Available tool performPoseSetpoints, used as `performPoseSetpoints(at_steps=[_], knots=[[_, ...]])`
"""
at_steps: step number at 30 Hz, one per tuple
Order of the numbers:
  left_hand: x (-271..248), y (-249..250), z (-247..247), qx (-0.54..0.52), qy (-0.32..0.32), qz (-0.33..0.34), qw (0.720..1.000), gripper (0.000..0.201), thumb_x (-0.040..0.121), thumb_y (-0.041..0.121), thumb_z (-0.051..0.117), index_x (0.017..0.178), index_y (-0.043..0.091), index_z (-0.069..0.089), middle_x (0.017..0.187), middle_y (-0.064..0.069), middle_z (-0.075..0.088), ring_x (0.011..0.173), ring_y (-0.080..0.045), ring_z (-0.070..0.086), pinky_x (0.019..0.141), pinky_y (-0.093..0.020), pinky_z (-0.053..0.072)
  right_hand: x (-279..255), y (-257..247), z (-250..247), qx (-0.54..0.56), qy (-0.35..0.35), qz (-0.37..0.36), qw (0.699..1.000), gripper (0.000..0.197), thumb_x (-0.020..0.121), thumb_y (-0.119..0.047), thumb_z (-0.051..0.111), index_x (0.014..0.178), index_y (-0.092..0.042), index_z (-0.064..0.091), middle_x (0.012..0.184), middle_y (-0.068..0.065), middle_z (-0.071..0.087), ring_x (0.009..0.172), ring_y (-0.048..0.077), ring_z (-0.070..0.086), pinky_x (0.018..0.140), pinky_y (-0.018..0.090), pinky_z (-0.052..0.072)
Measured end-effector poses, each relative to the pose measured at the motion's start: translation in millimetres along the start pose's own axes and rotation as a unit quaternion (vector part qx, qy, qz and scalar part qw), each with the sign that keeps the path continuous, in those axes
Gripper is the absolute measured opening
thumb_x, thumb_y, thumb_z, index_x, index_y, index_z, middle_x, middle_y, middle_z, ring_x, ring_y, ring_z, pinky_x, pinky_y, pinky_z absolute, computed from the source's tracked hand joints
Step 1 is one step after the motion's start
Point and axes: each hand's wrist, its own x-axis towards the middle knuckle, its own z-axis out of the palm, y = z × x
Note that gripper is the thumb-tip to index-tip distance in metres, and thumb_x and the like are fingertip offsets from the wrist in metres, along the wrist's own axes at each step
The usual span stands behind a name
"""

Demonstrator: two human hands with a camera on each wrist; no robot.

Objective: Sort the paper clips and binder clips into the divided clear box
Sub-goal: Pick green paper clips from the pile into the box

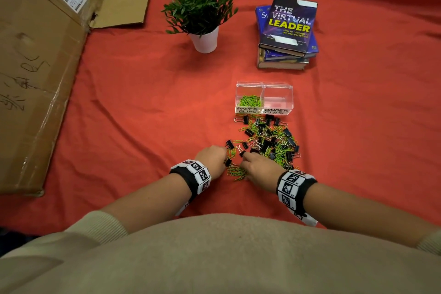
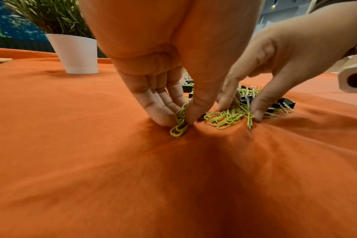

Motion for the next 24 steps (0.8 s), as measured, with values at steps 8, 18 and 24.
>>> performPoseSetpoints(at_steps=[8, 18, 24], knots=[[1, -1, -4, 0.021, -0.013, 0.018, 1.000, 0.022, 0.082, 0.012, 0.055, 0.105, 0.010, 0.058, 0.110, -0.014, 0.062, 0.099, -0.036, 0.062, 0.079, -0.041, 0.052, 0, 2, 4, 0.105, 0.001, 0.033, 0.994, 0.026, 0.089, -0.010, 0.049, 0.112, -0.005, 0.062, 0.114, 0.010, 0.056, 0.106, 0.027, 0.056, 0.090, 0.036, 0.045], [-1, 0, 2, 0.038, -0.011, 0.013, 0.999, 0.022, 0.085, 0.011, 0.050, 0.105, 0.007, 0.057, 0.110, -0.015, 0.062, 0.099, -0.037, 0.062, 0.077, -0.041, 0.049, 9, 45, -64, 0.404, -0.006, 0.155, 0.901, 0.007, 0.082, -0.021, 0.070, 0.083, -0.014, 0.069, 0.079, 0.002, 0.070, 0.062, 0.008, 0.057, 0.055, 0.017, 0.047], [-6, 9, -1, 0.063, -0.021, 0.021, 0.998, 0.023, 0.087, 0.008, 0.049, 0.109, 0.002, 0.052, 0.111, -0.019, 0.060, 0.100, -0.038, 0.061, 0.075, -0.041, 0.048, 40, 79, -130, 0.445, 0.129, 0.196, 0.864, 0.012, 0.081, -0.019, 0.070, 0.084, -0.008, 0.068, 0.084, 0.009, 0.071, 0.069, 0.015, 0.060, 0.070, 0.031, 0.053]])
